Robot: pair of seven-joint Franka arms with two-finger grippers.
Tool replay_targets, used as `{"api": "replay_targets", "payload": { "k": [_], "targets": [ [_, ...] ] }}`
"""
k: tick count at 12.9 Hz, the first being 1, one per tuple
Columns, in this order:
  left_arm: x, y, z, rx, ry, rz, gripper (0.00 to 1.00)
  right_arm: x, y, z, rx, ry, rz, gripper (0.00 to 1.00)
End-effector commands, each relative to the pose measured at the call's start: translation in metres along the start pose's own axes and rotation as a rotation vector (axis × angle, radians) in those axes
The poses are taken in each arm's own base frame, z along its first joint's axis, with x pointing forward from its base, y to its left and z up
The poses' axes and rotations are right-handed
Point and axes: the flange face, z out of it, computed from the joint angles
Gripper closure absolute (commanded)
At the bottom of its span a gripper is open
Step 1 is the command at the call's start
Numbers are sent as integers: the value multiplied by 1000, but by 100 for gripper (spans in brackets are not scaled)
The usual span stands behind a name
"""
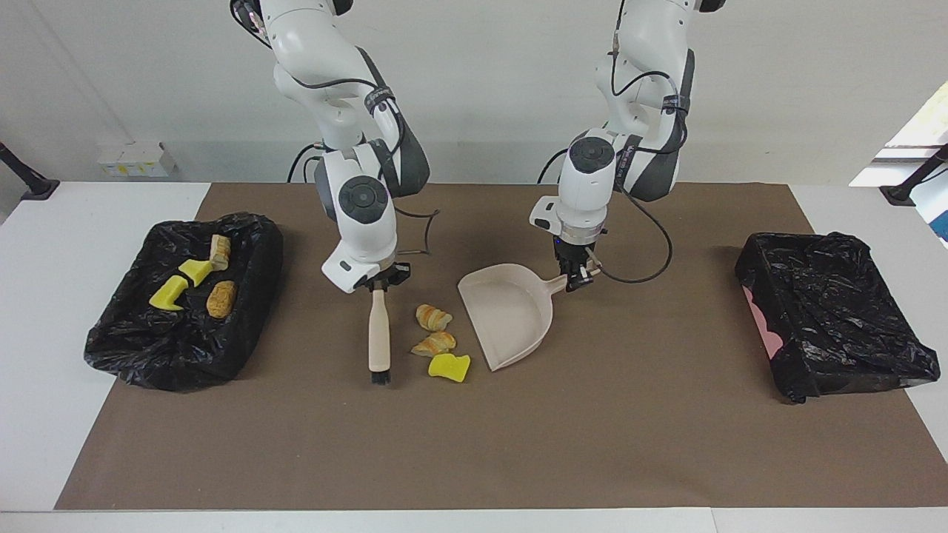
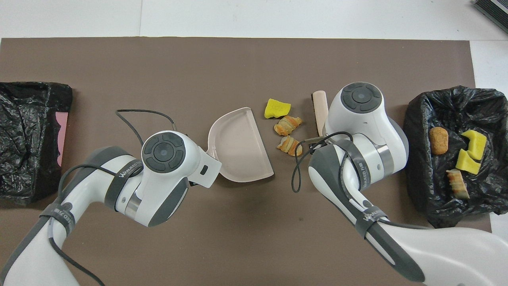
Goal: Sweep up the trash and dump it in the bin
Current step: 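Sweep bread and sponge pieces into the dustpan with the right gripper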
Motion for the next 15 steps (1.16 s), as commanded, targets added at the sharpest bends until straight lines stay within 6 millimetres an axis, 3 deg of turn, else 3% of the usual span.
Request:
{"api": "replay_targets", "payload": {
  "k": [1,6,9,11,15],
  "targets": [
    [-10,5,-1,13,1,13,100,-1,-38,12,1,13,-78,100],
    [-13,1,-1,24,11,4,100,-42,-128,3,165,-51,-186,100],
    [-16,-1,1,21,8,-1,100,-57,-161,-11,259,-67,-233,100],
    [-19,-4,1,22,9,-4,100,-58,-151,-30,280,-73,-221,100],
    [-24,-10,0,14,-1,33,100,-59,-86,-58,229,-128,-152,100]
  ]
}}
